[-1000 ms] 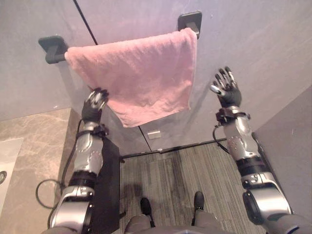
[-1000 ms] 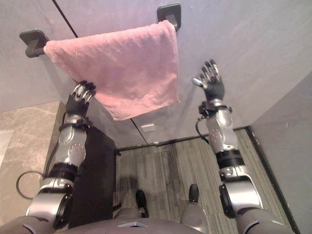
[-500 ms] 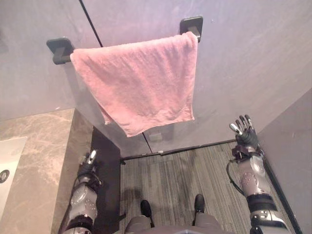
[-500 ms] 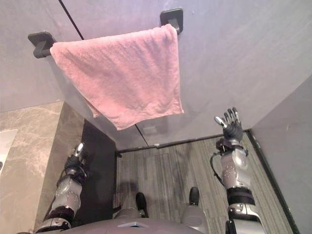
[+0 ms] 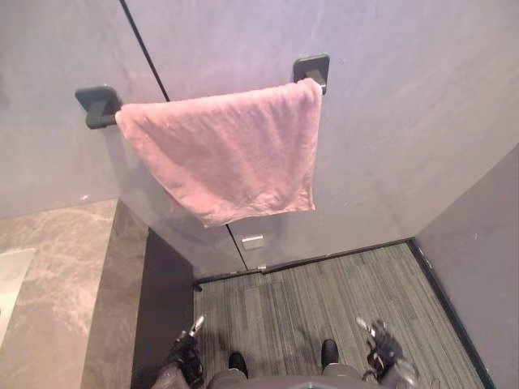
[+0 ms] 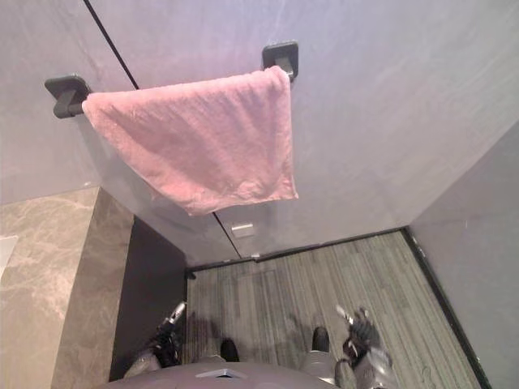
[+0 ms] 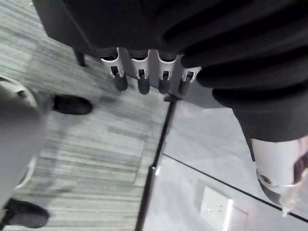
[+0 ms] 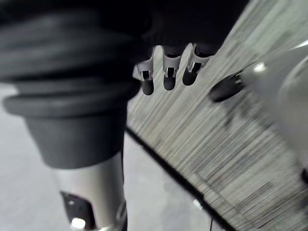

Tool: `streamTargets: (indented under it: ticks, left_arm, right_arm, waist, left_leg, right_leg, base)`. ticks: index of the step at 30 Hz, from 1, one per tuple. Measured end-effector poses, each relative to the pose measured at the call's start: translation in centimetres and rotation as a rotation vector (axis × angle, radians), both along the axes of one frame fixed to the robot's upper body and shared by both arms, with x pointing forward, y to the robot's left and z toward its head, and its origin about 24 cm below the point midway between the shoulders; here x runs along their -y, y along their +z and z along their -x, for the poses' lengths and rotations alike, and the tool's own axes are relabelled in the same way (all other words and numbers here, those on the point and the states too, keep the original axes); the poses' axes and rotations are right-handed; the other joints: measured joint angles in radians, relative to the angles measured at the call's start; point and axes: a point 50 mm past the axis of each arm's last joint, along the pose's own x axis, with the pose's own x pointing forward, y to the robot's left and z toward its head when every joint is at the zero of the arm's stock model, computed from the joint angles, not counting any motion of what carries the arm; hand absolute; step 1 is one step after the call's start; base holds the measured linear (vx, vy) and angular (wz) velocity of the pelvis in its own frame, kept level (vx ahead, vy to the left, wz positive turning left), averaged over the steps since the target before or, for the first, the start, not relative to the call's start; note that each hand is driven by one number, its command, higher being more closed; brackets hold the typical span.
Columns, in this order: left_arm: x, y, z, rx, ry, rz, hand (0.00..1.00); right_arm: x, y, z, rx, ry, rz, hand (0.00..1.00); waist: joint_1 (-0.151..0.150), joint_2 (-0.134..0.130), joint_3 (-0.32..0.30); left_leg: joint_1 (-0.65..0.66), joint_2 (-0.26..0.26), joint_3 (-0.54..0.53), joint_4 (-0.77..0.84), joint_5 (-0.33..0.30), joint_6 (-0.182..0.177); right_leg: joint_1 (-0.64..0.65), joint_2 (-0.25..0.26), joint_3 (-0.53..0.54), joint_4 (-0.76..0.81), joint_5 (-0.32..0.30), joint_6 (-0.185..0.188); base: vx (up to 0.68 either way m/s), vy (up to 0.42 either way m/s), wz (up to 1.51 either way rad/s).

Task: Organize washtable

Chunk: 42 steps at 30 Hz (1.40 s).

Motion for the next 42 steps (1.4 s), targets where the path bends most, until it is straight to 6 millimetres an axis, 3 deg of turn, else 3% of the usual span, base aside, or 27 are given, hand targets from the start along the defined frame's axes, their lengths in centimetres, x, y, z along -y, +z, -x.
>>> streamTargets:
  ticks: [4,7,10,13,15,16,17,18,19,20,21,22,23,24,25,26,27,28,29,30,31,33,34,35,36,38,42]
  left_arm:
    - [0.9,-0.5,0.8,-0.055,-0.006,0.024,0.0]
    - [1.4,-0.5,0.8,-0.058,-0.038,0.033,0.0]
    - [1.8,-0.5,0.6,-0.048,-0.071,0.031,0.0]
    - [1.8,-0.3,0.6,-0.035,-0.079,0.026,0.0]
    - [1.9,-0.4,0.7,-0.04,-0.079,0.018,0.0]
    - [1.8,-0.3,0.7,-0.039,-0.082,0.012,0.0]
    - [1.5,-0.2,0.4,-0.035,-0.085,0.001,0.0]
    - [0.7,0.2,-0.8,0.008,-0.042,-0.006,0.0]
    - [0.3,0.3,-0.8,0.005,-0.051,-0.024,0.0]
    - [0.2,0.1,0.0,-0.025,-0.082,-0.04,0.0]
    - [0.5,-0.1,0.7,-0.043,-0.11,-0.039,0.0]
    - [0.8,-0.3,1.2,-0.07,-0.143,-0.037,0.0]
    - [1.1,-0.5,1.2,-0.094,-0.2,-0.045,0.0]
    - [1.2,-0.5,1.0,-0.094,-0.228,-0.049,0.0]
    - [1.2,-0.3,0.3,-0.075,-0.237,-0.053,0.0]
    - [0.7,0.0,-0.6,-0.066,-0.284,-0.083,0.0]
    - [0.6,0.3,-1.9,-0.042,-0.328,-0.107,0.0]
    - [1.0,0.6,-3.0,-0.019,-0.364,-0.114,0.0]
    - [0.7,1.3,-4.6,0.021,-0.397,-0.144,0.0]
    - [0.7,1.4,-5.0,0.033,-0.405,-0.153,0.0]
    - [1.0,1.7,-5.4,0.056,-0.427,-0.16,0.0]
    - [1.3,1.9,-5.7,0.086,-0.459,-0.175,0.0]
    - [1.2,1.9,-5.6,0.086,-0.464,-0.182,0.0]
    - [0.8,1.8,-5.2,0.075,-0.471,-0.197,0.0]
    - [0.1,1.7,-4.7,0.058,-0.451,-0.205,0.0]
    - [-0.8,1.3,-3.1,0.015,-0.401,-0.202,0.0]
    - [-3.3,0.3,1.9,-0.137,-0.288,-0.212,0.0]
  right_arm:
    - [0.0,-0.9,3.2,-0.115,-0.135,-0.041,0.0]
    - [0.2,-0.9,3.4,-0.131,-0.172,-0.033,0.0]
    - [0.3,-0.8,2.8,-0.137,-0.15,-0.01,0.0]
    - [0.1,-0.6,1.0,-0.129,-0.028,0.028,0.0]
    - [0.2,-0.1,-0.9,-0.11,0.118,0.074,0.0]
    - [0.2,0.1,-1.7,-0.087,0.16,0.085,0.0]
    - [0.0,0.3,-2.2,-0.064,0.178,0.09,0.0]
    - [-0.6,0.6,-3.6,-0.016,0.187,0.09,0.0]
    - [-0.6,0.8,-3.9,0.005,0.191,0.093,0.0]
    - [-0.3,0.9,-3.6,0.019,0.192,0.104,0.0]
    - [0.0,0.9,-3.2,0.021,0.191,0.111,0.0]
    - [0.1,0.9,-2.7,0.018,0.183,0.111,0.0]
    - [0.3,0.7,-2.1,0.007,0.147,0.097,0.0]
    - [0.3,0.7,-2.0,0.008,0.123,0.089,0.0]
    - [0.0,0.3,-1.4,-0.017,0.098,0.065,0.0]
    - [-0.4,0.0,-0.9,-0.044,0.088,0.044,0.0]
    - [-0.6,-0.1,-0.6,-0.052,0.07,0.034,0.0]
    - [0.0,0.1,-1.0,-0.047,0.06,0.048,0.0]
    - [-0.5,0.1,-1.9,-0.034,0.048,0.035,0.0]
    - [-0.7,0.1,-1.9,-0.036,0.053,0.034,0.0]
    - [-0.8,-0.1,-1.5,-0.049,0.06,0.037,0.0]
    - [-1.2,-0.2,-0.9,-0.064,0.09,0.037,0.0]
    - [-1.3,-0.3,-0.8,-0.067,0.099,0.035,0.0]
    - [-1.4,-0.3,-1.0,-0.065,0.12,0.039,0.0]
    - [-1.6,-0.2,-1.1,-0.059,0.127,0.038,0.0]
    - [-2.1,-0.2,-1.3,-0.05,0.145,0.035,0.0]
    - [-3.7,-0.4,-1.5,-0.043,0.205,0.006,0.0]
  waist:
    - [-0.004,-0.005,-0.01]
    - [-0.004,-0.007,-0.017]
    - [-0.004,0.0,-0.011]
    - [-0.005,0.014,-0.002]
    - [-0.004,0.035,0.001]
    - [-0.005,0.045,0.003]
    - [-0.011,0.038,0.001]
    - [0.004,0.0,0.035]
    - [0.001,-0.006,0.044]
    - [-0.006,0.006,0.039]
    - [-0.013,0.04,0.023]
    - [-0.03,0.063,0.01]
    - [-0.053,0.07,0.006]
    - [-0.056,0.07,0.011]
    - [-0.059,0.055,0.013]
    - [-0.071,0.01,-0.004]
    - [-0.082,0.008,0.005]
    - [-0.073,0.03,0.017]
    - [-0.06,-0.013,0.068]
    - [-0.061,-0.034,0.078]
    - [-0.058,-0.06,0.074]
    - [-0.061,-0.067,0.073]
    - [-0.059,-0.067,0.07]
    - [-0.058,-0.07,0.068]
    - [-0.055,-0.074,0.065]
    - [-0.048,-0.083,0.06]
    - [-0.005,-0.127,0.035]
  left_leg:
    - [0.021,0.0,-0.004,0.0,-0.002,0.001]
    - [0.02,0.001,-0.019,0.0,-0.003,0.0]
    - [-0.009,0.014,-0.042,0.037,-0.007,-0.003]
    - [-0.062,0.031,-0.107,0.093,-0.002,-0.008]
    - [-0.116,0.046,-0.182,0.094,0.042,-0.02]
    - [-0.136,0.051,-0.229,0.059,0.09,-0.028]
    - [-0.154,0.059,-0.201,0.036,0.107,-0.009]
    - [-0.249,0.08,-0.029,0.4,-0.034,0.058]
    - [-0.27,0.097,0.032,0.598,-0.101,0.077]
    - [-0.247,0.13,0.1,0.831,-0.17,0.056]
    - [-0.21,0.152,0.116,0.926,-0.212,0.041]
    - [-0.18,0.155,0.115,0.963,-0.237,0.028]
    - [-0.17,0.155,0.104,0.94,-0.272,-0.011]
    - [-0.178,0.148,0.105,0.904,-0.275,-0.019]
    - [-0.177,0.076,0.068,0.779,-0.279,-0.016]
    - [-0.131,-0.023,0.008,0.597,-0.292,-0.001]
    - [-0.13,-0.011,0.02,0.606,-0.339,0.041]
    - [-0.104,0.009,0.017,0.542,-0.388,0.036]
    - [-0.068,-0.052,0.026,0.44,-0.351,0.074]
    - [-0.05,-0.079,0.025,0.397,-0.323,0.079]
    - [-0.016,-0.121,0.021,0.317,-0.283,0.115]
    - [-0.015,-0.135,0.0,0.277,-0.239,0.141]
    - [-0.022,-0.132,0.0,0.271,-0.223,0.15]
    - [-0.044,-0.124,-0.01,0.266,-0.197,0.163]
    - [-0.064,-0.116,-0.046,0.247,-0.157,0.164]
    - [-0.067,-0.115,-0.096,0.208,-0.099,0.157]
    - [-0.126,-0.128,-0.196,0.197,-0.009,0.134]
  right_leg:
    - [0.022,0.0,-0.003,0.0,-0.003,-0.001]
    - [0.029,0.0,-0.012,0.0,-0.009,0.0]
    - [0.026,0.001,-0.033,0.032,-0.029,-0.012]
    - [-0.016,0.003,-0.075,0.144,-0.088,-0.027]
    - [-0.067,0.005,-0.138,0.253,-0.144,-0.052]
    - [-0.081,0.018,-0.162,0.274,-0.169,-0.083]
    - [-0.089,0.013,-0.239,0.247,-0.153,-0.113]
    - [-0.092,-0.034,-0.27,0.275,-0.143,-0.113]
    - [-0.079,-0.05,-0.291,0.288,-0.144,-0.113]
    - [-0.056,-0.05,-0.326,0.293,-0.148,-0.119]
    - [-0.043,-0.037,-0.348,0.291,-0.156,-0.131]
    - [-0.038,-0.029,-0.375,0.293,-0.156,-0.13]
    - [-0.039,-0.036,-0.417,0.296,-0.151,-0.131]
    - [-0.039,-0.038,-0.431,0.296,-0.148,-0.13]
    - [-0.047,-0.037,-0.43,0.28,-0.144,-0.111]
    - [-0.086,-0.044,-0.389,0.217,-0.129,-0.129]
    - [-0.099,-0.049,-0.415,0.202,-0.041,-0.15]
    - [-0.132,-0.04,-0.438,0.237,-0.028,-0.134]
    - [-0.156,-0.081,-0.413,0.29,-0.027,-0.132]
    - [-0.156,-0.103,-0.4,0.294,-0.018,-0.12]
    - [-0.153,-0.125,-0.364,0.289,0.003,-0.091]
    - [-0.161,-0.125,-0.245,0.288,0.076,-0.021]
    - [-0.172,-0.119,-0.192,0.293,0.086,-0.009]
    - [-0.198,-0.115,-0.117,0.386,0.034,-0.029]
    - [-0.203,-0.111,-0.108,0.571,-0.082,-0.045]
    - [-0.166,-0.088,-0.061,0.734,-0.187,-0.042]
    - [-0.03,0.002,0.113,0.805,-0.332,0.033]
  base:
    - [0.0,0.003,-0.01]
    - [-0.05,-0.003,0.11]
    - [-0.09,-0.018,0.24]
    - [-0.13,-0.062,0.58]
    - [-0.18,-0.122,1.02]
    - [-0.18,-0.06,1.43]
    - [0.11,0.019,1.51]
    - [0.35,0.118,1.29]
    - [0.72,0.21,0.81]
    - [0.72,0.27,0.69]
    - [0.54,0.281,0.75]
    - [0.14,0.216,0.97]
    - [-0.18,0.13,1.0]
    - [-0.23,0.124,1.13]
    - [-0.12,0.085,1.1]
    - [-0.06,0.044,1.38]
    - [0.02,-0.001,1.14]
    - [-0.09,0.047,0.63]
    - [-0.15,0.069,0.18]
    - [-0.21,0.099,0.14]
    - [-0.17,0.057,0.24]
    - [-0.2,0.103,0.32]
    - [-0.25,0.077,0.33]
    - [-0.22,-0.012,0.48]
    - [-0.13,-0.061,0.61]
    - [0.12,-0.183,0.8]
    - [0.01,-0.163,0.74]
